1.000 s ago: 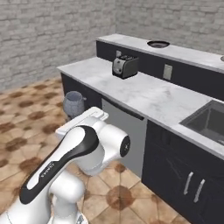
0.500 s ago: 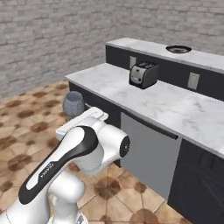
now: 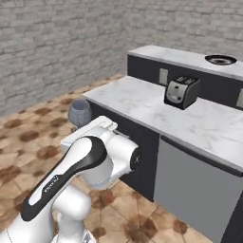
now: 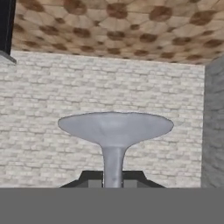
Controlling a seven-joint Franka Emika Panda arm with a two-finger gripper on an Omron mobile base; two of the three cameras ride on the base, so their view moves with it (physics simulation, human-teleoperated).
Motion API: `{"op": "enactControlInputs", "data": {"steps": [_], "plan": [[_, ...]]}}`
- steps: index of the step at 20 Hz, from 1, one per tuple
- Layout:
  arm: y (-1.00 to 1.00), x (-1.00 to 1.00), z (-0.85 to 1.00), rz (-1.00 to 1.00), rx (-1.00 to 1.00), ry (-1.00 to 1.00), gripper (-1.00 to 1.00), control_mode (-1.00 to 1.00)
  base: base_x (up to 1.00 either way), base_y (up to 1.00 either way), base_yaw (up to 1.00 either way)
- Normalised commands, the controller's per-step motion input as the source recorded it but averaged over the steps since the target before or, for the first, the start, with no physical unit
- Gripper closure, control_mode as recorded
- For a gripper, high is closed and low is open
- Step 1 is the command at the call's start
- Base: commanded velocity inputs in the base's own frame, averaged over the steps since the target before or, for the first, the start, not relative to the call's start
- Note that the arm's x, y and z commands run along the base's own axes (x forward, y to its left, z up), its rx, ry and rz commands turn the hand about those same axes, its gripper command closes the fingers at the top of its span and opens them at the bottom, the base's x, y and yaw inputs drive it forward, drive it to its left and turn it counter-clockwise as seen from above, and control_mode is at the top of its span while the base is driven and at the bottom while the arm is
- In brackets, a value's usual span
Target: Retrieve the wine glasses from the counter and place one next to each plate.
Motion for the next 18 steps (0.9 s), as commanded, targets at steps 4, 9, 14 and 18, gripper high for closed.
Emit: {"op": "enactControlInputs", "data": {"steps": [4, 9, 14, 18], "plan": [[0.00, 0.00, 0.00, 0.00, 0.00, 0.00, 1.00, 1.00, 1.00, 1.00, -0.16], [0.00, 0.00, 0.00, 0.00, 0.00, 0.00, 1.00, 1.00, 1.00, 1.00, -0.16], [0.00, 0.00, 0.00, 0.00, 0.00, 0.00, 1.00, 1.00, 1.00, 1.00, -0.19], [0.00, 0.00, 0.00, 0.00, 0.00, 0.00, 1.00, 1.00, 1.00, 1.00, -0.21]]}}
